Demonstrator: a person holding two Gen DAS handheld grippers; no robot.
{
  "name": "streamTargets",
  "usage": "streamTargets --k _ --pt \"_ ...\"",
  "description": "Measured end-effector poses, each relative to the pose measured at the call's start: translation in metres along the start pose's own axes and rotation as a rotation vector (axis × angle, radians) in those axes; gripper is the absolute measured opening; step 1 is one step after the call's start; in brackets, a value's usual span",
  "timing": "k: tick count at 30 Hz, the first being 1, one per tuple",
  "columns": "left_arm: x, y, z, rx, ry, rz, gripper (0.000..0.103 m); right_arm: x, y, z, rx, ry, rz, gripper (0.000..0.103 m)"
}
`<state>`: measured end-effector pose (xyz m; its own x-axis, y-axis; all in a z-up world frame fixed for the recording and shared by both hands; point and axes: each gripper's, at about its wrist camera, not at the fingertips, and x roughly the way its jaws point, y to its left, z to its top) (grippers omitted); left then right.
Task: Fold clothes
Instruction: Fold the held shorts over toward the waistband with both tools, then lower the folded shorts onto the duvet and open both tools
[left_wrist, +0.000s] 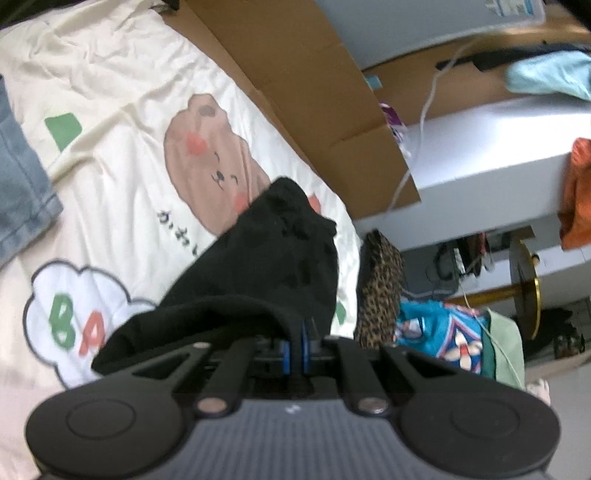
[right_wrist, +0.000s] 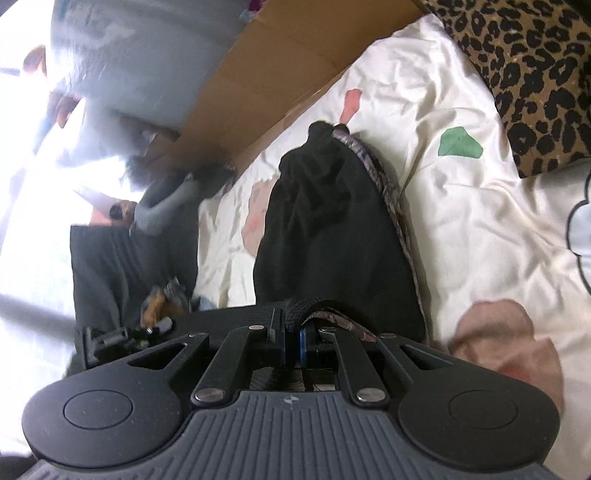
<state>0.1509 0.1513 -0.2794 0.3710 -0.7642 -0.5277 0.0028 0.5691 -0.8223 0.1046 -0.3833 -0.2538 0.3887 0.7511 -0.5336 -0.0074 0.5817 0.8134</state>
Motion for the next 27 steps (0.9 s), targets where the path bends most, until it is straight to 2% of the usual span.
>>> streamTargets --k 10,20,27 --pt "0.028 -0.003 0.032 -0.005 -0.037 0.006 0.006 0.024 -0.009 0.035 0.122 -0.067 0.087 0.006" --pt "0.06 0.003 0.055 -0.03 -0.046 0.032 0.006 0.043 -0.025 0.057 0.14 -0.116 0.086 0.006" --pt "0.075 0.005 0.069 -0.062 -0.066 0.014 0.006 0.052 -0.036 0.072 0.161 -0.151 0.091 0.006"
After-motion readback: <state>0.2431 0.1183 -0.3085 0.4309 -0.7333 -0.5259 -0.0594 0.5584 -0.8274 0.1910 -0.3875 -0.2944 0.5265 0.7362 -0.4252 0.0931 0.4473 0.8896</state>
